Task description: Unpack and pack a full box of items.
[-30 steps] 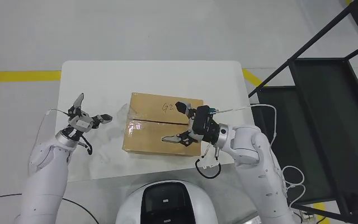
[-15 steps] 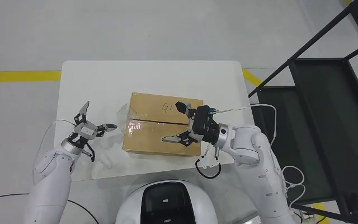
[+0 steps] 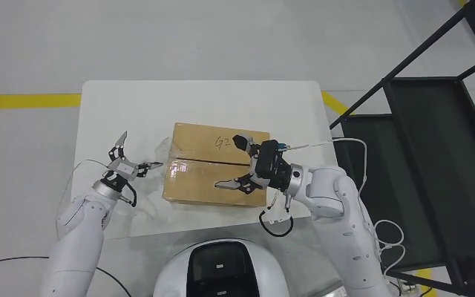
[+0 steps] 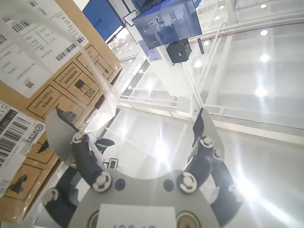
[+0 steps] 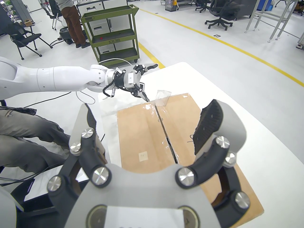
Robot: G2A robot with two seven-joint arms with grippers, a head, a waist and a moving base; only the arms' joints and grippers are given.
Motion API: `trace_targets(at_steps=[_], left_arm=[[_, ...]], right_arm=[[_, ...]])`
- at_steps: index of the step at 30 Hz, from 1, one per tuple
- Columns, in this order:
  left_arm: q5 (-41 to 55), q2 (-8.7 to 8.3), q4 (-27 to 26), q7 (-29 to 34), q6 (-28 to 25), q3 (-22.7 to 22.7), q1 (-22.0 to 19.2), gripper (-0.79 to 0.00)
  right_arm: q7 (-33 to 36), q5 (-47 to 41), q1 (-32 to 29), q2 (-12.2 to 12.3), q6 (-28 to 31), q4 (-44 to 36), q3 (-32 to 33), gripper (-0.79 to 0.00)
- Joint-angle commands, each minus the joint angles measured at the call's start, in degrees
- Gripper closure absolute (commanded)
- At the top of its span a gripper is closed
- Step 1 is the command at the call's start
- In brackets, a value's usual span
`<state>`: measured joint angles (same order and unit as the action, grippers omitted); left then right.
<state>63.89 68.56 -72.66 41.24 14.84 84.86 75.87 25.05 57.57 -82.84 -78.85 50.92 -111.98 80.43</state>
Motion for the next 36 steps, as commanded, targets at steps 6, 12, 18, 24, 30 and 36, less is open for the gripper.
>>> trace_targets(at_steps=[6,12,18,24,30,36], left_arm=[[0.26,0.7,1.35,-5.0,-3.47,-1.66,-1.72,-0.785],[0.61,1.27,3.86,-6.08,-3.39,-3.65,-4.01,-0.785],[0.76,1.73,5.73,-6.61,-3.7,-4.98,-5.76,-0.785],[-0.22,1.91,7.11,-7.52,-3.8,-5.57,-6.72,0.0],[-1.73,1.65,6.65,-6.83,-3.43,-4.9,-5.79,0.0],[-2.81,1.31,5.87,-5.9,-1.05,-4.33,-4.89,0.0]], right_arm=[[0.0,0.0,0.0,0.0,0.0,0.0,0.0,-0.785],[0.0,0.0,0.0,0.0,0.0,0.0,0.0,-0.785],[0.0,0.0,0.0,0.0,0.0,0.0,0.0,-0.785],[0.0,0.0,0.0,0.0,0.0,0.0,0.0,-0.785],[0.0,0.0,0.0,0.0,0.0,0.0,0.0,-0.785],[0.0,0.0,0.0,0.0,0.0,0.0,0.0,-0.785]])
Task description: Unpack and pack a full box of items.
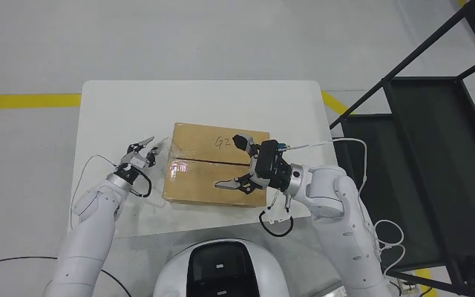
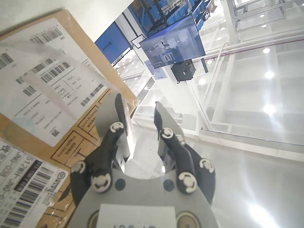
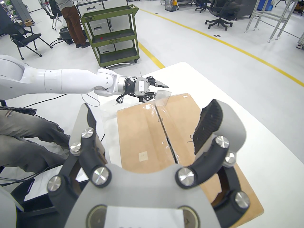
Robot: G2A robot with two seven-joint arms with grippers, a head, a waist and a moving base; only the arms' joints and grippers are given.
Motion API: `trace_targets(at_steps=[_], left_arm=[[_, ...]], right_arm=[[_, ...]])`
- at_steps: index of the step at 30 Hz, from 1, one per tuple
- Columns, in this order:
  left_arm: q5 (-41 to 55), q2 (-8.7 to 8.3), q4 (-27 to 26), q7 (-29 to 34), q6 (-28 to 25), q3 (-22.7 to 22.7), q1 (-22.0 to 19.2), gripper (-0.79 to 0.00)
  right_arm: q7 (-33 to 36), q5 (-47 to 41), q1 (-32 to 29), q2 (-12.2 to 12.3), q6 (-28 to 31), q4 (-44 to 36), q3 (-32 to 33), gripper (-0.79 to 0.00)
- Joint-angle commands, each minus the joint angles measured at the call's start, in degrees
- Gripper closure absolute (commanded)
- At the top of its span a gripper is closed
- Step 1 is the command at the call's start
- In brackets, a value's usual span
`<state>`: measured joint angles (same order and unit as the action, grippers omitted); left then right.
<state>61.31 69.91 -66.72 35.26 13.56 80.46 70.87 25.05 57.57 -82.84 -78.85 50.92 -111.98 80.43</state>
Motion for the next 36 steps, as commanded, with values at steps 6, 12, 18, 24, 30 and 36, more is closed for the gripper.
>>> trace_targets(at_steps=[6,12,18,24,30,36], left_arm=[[0.28,-0.31,-2.16,0.68,-1.19,1.96,1.09,0.0],[-4.24,-0.68,-9.12,2.1,-9.47,3.75,3.57,0.0],[-11.81,-1.0,-16.82,3.39,-12.91,2.98,6.53,0.0],[-18.38,-0.98,-21.25,3.44,-12.88,-0.35,7.56,0.0],[-22.38,-0.57,-22.77,1.61,-13.32,-4.12,6.79,0.0],[-26.58,-0.32,-23.11,-0.4,-12.91,-6.95,6.2,-0.083]], right_arm=[[0.0,0.0,0.0,0.0,0.0,0.0,0.0,-0.785],[0.0,0.0,0.0,0.0,0.0,0.0,0.0,-0.785],[0.0,0.0,0.0,0.0,0.0,0.0,0.0,-0.785],[0.0,0.0,0.0,0.0,0.0,0.0,0.0,-0.785],[0.0,0.0,0.0,0.0,0.0,0.0,0.0,-0.785],[0.0,0.0,0.0,0.0,0.0,0.0,0.0,-0.785]])
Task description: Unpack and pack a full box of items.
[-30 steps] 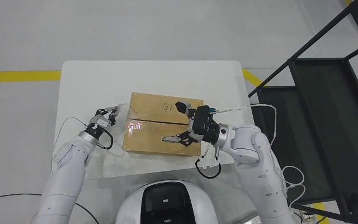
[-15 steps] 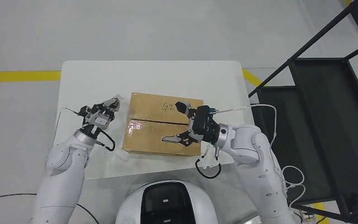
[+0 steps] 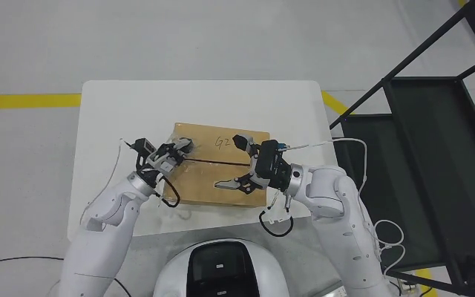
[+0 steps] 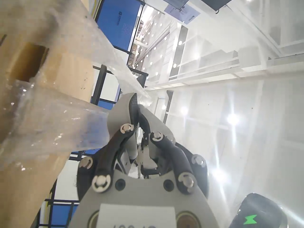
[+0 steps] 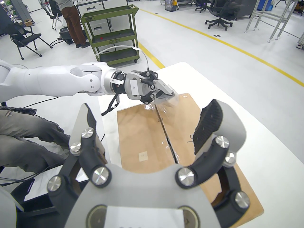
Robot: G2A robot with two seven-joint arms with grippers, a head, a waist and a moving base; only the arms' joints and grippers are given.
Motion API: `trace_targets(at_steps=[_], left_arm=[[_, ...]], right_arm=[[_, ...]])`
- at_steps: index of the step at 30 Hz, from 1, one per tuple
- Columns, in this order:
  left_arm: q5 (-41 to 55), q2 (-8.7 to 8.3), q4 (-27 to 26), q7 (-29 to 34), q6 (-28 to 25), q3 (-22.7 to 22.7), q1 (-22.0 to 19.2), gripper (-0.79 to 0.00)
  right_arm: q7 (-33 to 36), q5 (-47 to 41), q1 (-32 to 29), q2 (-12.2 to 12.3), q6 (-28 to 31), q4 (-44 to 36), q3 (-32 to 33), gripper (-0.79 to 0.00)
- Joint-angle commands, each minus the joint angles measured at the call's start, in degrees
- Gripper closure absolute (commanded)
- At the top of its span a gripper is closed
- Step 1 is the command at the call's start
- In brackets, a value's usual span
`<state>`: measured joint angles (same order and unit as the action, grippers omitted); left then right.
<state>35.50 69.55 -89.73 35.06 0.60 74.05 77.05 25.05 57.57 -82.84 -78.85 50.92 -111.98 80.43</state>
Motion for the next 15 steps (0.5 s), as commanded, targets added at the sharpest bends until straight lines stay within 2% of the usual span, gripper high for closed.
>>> trace_targets(at_steps=[1,3,15], left_arm=[[-1.46,0.05,-0.27,-0.39,-0.09,-0.85,0.06,-0.043],[-2.48,0.07,-0.53,-0.7,-0.78,-1.19,0.25,0.0],[-9.51,0.08,-1.38,-1.72,-3.63,-3.47,1.15,0.0]], right_arm=[[0.0,0.0,0.0,0.0,0.0,0.0,0.0,-0.785],[0.0,0.0,0.0,0.0,0.0,0.0,0.0,-0.785],[0.0,0.0,0.0,0.0,0.0,0.0,0.0,-0.785]])
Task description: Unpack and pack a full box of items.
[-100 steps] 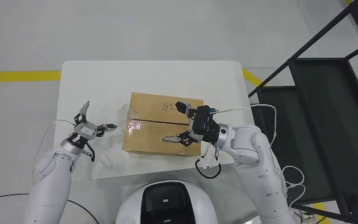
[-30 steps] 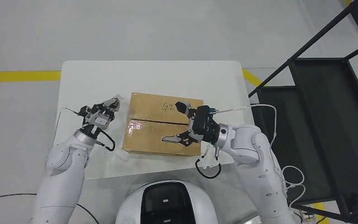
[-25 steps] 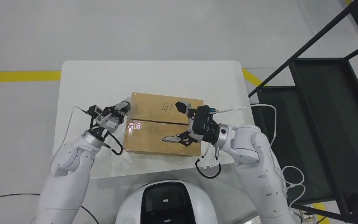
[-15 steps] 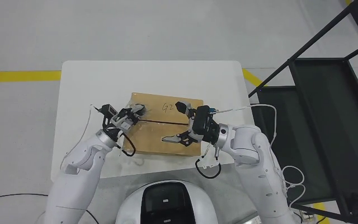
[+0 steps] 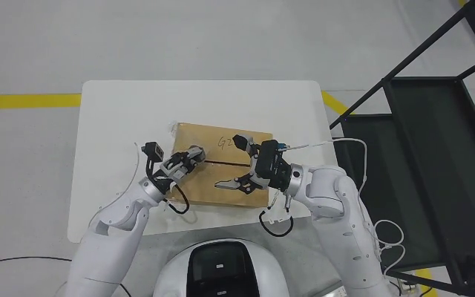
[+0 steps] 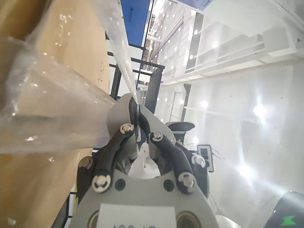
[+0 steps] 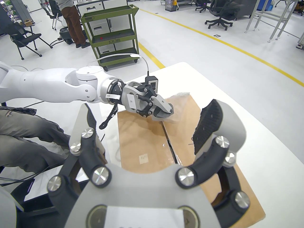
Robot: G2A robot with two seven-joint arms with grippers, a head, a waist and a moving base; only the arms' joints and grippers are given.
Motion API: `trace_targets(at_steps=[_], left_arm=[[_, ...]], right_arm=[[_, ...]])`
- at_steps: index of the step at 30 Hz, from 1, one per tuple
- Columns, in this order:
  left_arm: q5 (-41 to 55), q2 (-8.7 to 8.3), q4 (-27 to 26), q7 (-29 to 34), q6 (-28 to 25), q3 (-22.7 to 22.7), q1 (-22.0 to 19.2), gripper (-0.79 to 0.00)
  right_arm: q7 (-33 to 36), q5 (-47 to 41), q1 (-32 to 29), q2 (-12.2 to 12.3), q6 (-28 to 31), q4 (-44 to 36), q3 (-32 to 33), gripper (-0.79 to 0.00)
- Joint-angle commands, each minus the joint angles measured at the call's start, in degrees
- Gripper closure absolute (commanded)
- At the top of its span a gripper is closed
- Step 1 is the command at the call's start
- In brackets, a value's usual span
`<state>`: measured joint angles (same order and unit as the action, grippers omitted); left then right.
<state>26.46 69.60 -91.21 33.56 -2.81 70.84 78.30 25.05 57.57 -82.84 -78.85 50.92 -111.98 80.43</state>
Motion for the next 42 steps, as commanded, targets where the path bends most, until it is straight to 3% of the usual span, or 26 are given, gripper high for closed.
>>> trace_targets(at_steps=[1,3,5,11,17,19,21,22,23,27,42], left_arm=[[-0.75,0.05,0.16,-0.35,-0.31,-0.38,-0.19,0.0],[-1.82,0.11,0.39,-1.02,-0.8,-0.69,-0.52,0.0],[-2.44,0.19,0.74,-1.64,-1.16,-1.02,-0.84,-0.058],[-3.42,0.24,1.39,-2.15,-1.39,-1.11,-1.61,0.0],[-2.53,0.13,0.87,-1.86,-1.7,0.0,-1.32,0.0],[-2.55,0.09,0.72,-1.56,-1.68,0.17,-1.19,-0.086],[-2.66,0.04,0.63,-1.12,-1.65,0.26,-1.12,-0.274],[-2.73,0.02,0.57,-0.93,-1.67,0.33,-1.12,-0.449],[-2.88,0.0,0.47,-0.74,-1.72,0.38,-1.13,-0.785],[-3.79,-0.07,0.0,-0.44,-1.37,0.35,-1.25,-0.785],[-4.36,-0.29,-3.76,1.9,-0.37,-0.12,0.06,-0.785]], right_arm=[[0.0,0.0,0.0,0.0,0.0,0.0,0.0,-0.785],[0.0,0.0,0.0,0.0,0.0,0.0,0.0,-0.785],[0.0,0.0,0.0,0.0,0.0,0.0,0.0,-0.785],[0.49,0.48,-0.82,0.34,-0.44,-2.88,0.21,-0.785],[-1.65,-1.67,-5.4,1.51,-2.15,-12.78,8.92,-0.785],[-2.13,-2.49,-8.59,1.97,-1.45,-14.75,12.9,-0.785],[-2.86,-3.43,-12.24,2.34,-1.23,-16.12,17.21,-0.785],[-4.04,-4.51,-14.08,2.47,-0.99,-16.72,19.15,-0.785],[-5.71,-5.52,-15.85,2.53,-1.02,-17.0,21.14,-0.785],[-11.01,-5.38,-21.7,2.6,-1.51,-17.44,26.31,-0.785],[-11.01,-5.38,-21.7,2.6,-1.51,-17.44,26.31,-0.785]])
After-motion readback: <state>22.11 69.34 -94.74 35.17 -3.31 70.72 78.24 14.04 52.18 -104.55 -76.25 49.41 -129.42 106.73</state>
